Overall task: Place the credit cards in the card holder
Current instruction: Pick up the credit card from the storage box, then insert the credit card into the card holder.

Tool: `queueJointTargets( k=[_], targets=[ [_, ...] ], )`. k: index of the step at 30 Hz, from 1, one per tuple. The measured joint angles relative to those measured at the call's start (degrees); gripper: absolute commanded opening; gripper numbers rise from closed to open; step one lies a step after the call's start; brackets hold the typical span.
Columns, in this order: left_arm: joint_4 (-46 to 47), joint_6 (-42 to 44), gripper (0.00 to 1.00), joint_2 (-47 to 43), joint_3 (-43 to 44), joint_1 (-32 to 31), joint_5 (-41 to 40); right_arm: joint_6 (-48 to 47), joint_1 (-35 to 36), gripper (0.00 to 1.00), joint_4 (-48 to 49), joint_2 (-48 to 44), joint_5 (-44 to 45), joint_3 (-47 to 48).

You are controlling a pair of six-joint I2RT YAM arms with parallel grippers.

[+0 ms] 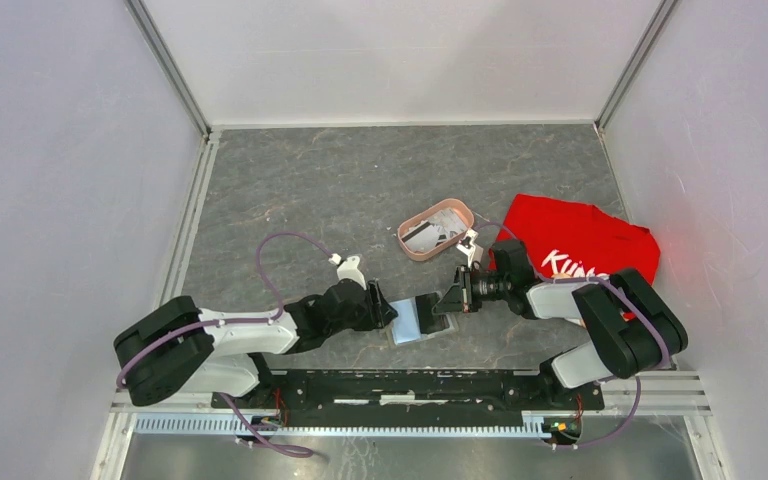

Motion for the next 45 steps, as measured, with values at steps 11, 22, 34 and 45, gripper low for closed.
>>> queueJointTargets(
  k=[11,22,34,45],
  targets=[
    [-4.4,-1.8,0.42,3.4,3.8,-0.9,-2.5,2.2,0.3,0.0,1.1,1.5,-0.7,0.1],
    [-4.7,-2.3,0.4,3.4,3.8,-0.9,-2.9,2.5,0.4,0.0,-0.7,-4.0,5.6,-2.3],
    [-3.5,-2.3,0.4,3.3,3.2,-0.9,-3.0,4.6,1.4,0.0,-1.3,-4.8,8.5,-3.6],
    [-2.0,-2.3,0.39,2.9,2.1,-0.9,-3.0,8.2,2.7,0.0,0.8,-4.8,7.0,-4.3]
  ],
)
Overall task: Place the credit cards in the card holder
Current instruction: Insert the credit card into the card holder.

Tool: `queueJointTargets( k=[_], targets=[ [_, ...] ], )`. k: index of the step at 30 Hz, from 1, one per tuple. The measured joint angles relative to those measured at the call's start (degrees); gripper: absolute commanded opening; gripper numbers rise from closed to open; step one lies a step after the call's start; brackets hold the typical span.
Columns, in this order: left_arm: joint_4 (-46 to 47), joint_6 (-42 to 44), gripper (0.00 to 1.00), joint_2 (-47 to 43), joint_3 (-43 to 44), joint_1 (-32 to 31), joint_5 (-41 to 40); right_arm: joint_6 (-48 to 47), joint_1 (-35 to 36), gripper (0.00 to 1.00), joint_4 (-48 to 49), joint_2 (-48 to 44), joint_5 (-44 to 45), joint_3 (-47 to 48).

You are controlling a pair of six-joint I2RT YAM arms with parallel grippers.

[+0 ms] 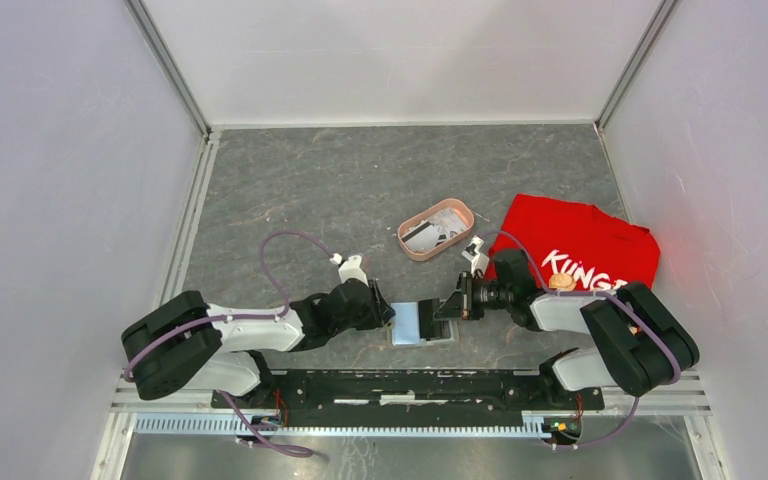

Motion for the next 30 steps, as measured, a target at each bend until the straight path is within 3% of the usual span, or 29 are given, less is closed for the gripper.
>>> queueJointTargets(
  k=[18,25,30],
  targets=[
    [1.6,-0.9,0.45,-4.4,-4.0,-0.1,0.0,2.5,0.0,0.0,0.3,0.5,-0.6,-0.8],
    [1.2,-0.8,0.64,-14.2,-8.5,-0.3,0.1,2.8,0.0,0.0,0.3,1.3,-0.4,-0.8],
    [1.7,-0.9,0.63,-19.4,-9.7,-0.3,1.8,2.8,0.0,0.0,0.3,3.7,-1.6,0.0]
  ],
)
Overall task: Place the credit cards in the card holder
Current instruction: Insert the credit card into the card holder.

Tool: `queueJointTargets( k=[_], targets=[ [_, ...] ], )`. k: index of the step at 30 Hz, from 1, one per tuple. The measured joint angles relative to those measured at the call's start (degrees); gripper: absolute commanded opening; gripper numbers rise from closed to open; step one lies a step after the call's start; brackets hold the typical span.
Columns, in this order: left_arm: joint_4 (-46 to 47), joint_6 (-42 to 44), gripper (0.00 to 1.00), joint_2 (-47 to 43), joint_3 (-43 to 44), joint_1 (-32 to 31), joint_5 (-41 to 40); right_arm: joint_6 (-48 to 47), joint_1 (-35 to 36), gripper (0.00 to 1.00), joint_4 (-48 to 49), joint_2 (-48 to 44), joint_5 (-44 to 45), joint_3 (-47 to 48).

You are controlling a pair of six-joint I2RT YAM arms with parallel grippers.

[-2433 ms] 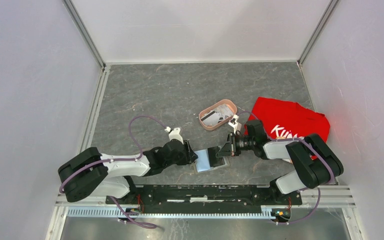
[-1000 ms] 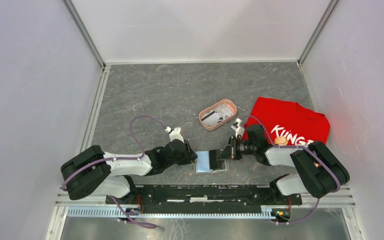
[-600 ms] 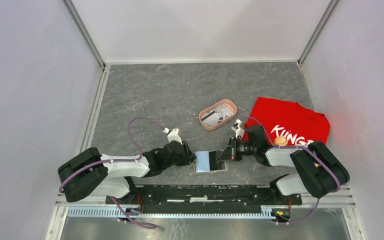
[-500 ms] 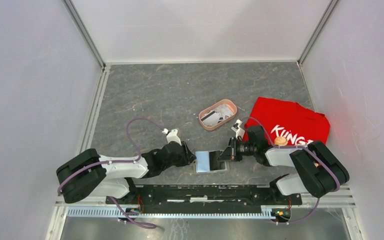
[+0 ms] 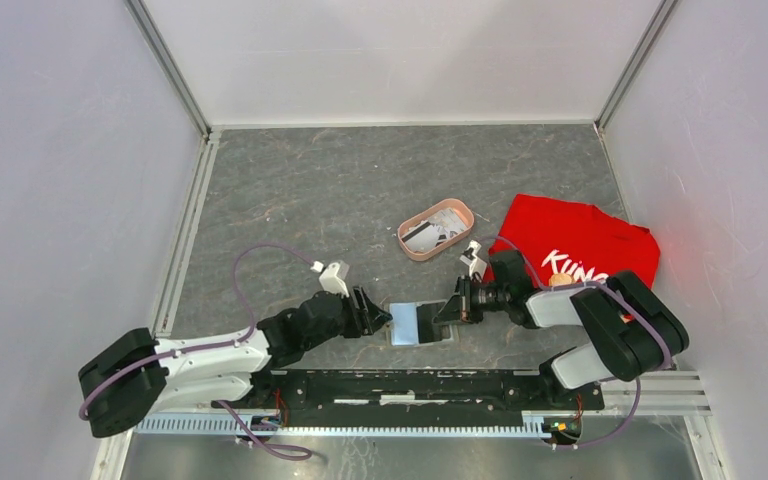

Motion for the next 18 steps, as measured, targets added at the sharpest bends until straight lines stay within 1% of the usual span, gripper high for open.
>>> queueJointTargets(
  k=[3,8,11,13,15,18],
  targets=[
    [0.1,-0.7,0.62,0.9,-0.4,0.0,2.0,0.0,0.0,0.0,-0.1,1.2,-1.0,0.9],
    [0.3,-2.4,0.63,5.9,-0.5,0.0,3.8,-0.2,0.0,0.0,-0.4,2.6,-1.8,1.7],
    [1.7,-2.8,0.62,8.8,1.0,0.0,4.8,-0.3,0.0,0.0,-0.4,3.2,-2.4,2.1],
    [2.0,-2.9,0.59,10.4,2.0,0.0,5.0,-0.3,0.0,0.0,-0.4,3.7,-2.7,2.4],
    [1.8,-3.0,0.54,11.8,3.0,0.0,5.2,-0.3,0.0,0.0,-0.5,3.9,-2.8,2.6],
    [1.0,-3.1,0.5,13.8,4.5,0.0,5.2,-0.4,0.0,0.0,-0.5,4.3,-3.0,2.9]
  ],
)
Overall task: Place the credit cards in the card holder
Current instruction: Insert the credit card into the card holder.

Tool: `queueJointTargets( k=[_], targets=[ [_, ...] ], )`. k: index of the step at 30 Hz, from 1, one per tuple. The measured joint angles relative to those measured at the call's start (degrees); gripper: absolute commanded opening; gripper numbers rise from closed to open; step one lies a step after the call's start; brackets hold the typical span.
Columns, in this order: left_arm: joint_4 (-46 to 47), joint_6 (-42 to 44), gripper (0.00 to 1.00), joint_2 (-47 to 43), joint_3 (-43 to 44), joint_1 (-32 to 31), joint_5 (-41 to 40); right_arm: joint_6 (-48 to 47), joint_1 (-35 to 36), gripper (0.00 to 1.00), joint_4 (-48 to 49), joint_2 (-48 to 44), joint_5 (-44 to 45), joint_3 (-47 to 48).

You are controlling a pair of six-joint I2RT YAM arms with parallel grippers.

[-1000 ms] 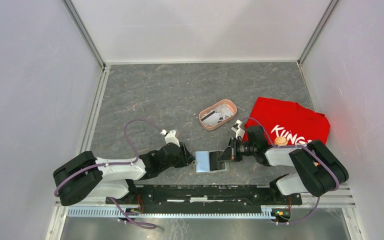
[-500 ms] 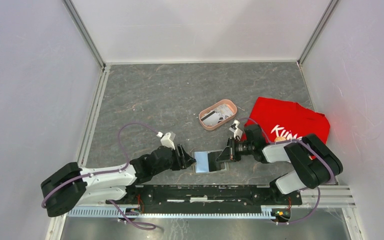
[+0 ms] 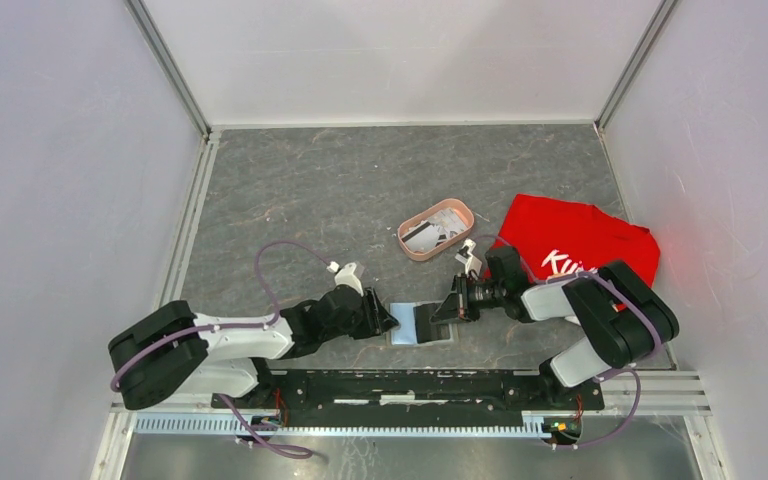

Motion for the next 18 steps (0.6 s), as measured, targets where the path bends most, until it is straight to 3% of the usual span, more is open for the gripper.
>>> queueJointTargets(
  k=[18],
  targets=[
    [-1.0,0.0,0.46,2.6,1.9,0.0,0.0,-3.8,0.0,0.0,-1.4,0.0,0.8,1.4]
  ],
)
